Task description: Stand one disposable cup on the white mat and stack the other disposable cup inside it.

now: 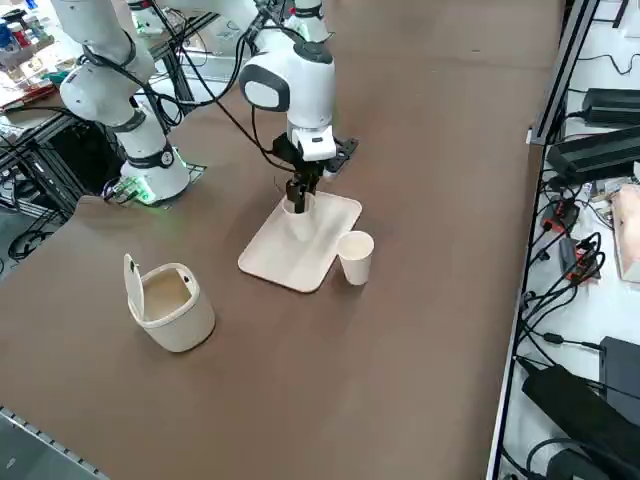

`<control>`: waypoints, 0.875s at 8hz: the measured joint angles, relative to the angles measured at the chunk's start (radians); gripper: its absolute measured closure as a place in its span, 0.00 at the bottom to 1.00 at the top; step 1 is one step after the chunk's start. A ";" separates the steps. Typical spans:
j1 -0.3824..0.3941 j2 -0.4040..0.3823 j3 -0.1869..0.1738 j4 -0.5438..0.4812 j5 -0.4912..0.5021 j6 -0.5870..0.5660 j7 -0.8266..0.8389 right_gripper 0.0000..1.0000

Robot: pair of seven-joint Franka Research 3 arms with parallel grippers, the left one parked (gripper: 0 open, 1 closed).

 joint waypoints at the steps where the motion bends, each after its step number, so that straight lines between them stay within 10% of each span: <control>1: 0.000 -0.009 0.000 0.003 -0.001 -0.010 0.000 0.10; 7: -0.012 -0.072 0.002 0.271 -0.004 -0.223 -0.011 0.02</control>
